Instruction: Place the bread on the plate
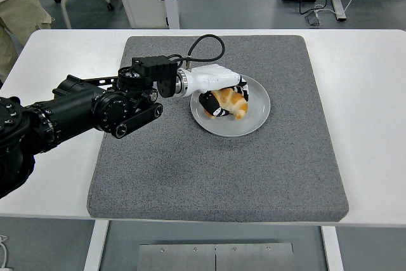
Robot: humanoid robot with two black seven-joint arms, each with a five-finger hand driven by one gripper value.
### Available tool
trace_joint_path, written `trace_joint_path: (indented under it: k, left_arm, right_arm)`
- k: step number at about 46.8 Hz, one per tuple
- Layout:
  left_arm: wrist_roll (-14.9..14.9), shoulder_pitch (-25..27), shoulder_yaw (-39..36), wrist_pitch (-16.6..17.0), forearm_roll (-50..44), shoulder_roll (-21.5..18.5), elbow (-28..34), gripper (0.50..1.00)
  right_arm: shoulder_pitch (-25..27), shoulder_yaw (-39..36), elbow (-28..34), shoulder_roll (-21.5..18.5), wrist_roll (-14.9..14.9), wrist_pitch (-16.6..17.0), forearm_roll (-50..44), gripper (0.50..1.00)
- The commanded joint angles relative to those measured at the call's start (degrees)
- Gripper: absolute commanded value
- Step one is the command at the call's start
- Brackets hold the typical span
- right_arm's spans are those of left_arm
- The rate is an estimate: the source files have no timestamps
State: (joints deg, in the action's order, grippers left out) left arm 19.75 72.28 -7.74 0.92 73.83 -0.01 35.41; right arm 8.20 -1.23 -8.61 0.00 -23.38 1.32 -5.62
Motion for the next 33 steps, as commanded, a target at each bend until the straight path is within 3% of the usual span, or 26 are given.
trace_joint_path:
  k: [1,26,27,28,29,33]
  left_arm:
    - [0.0,-0.1,0.0,0.0,0.0,0.0,0.0,0.500]
    - [-0.2,-0.4,-1.8,1.6,-1.4,0.0,-0.1,0.500]
    - [-0.2,-0.4,-1.8,1.6,-1.8,0.0,-0.1,0.565]
    - [-0.2,-0.4,-1.8,1.6,-2.2,0.0,-0.1,0.684]
    - [-0.2,-0.4,-1.8,1.6,-2.6,0.0,-0.1,0.747]
    - [-0.2,-0.3,-1.8,1.5,-3.3,0.0,-0.1,0.837]
  right_arm:
    - [0.0,0.0,0.0,0.0,0.0,0.0,0.0,1.000]
    - [0.0,0.0,0.0,0.0,0.0,0.0,0.0,1.000]
    - [0.0,0.0,0.0,0.0,0.0,0.0,0.0,1.000]
    - [0.0,0.0,0.0,0.0,0.0,0.0,0.0,1.000]
    - [0.0,0.0,0.0,0.0,0.0,0.0,0.0,1.000]
    - [0.0,0.0,0.0,0.0,0.0,0.0,0.1,1.000]
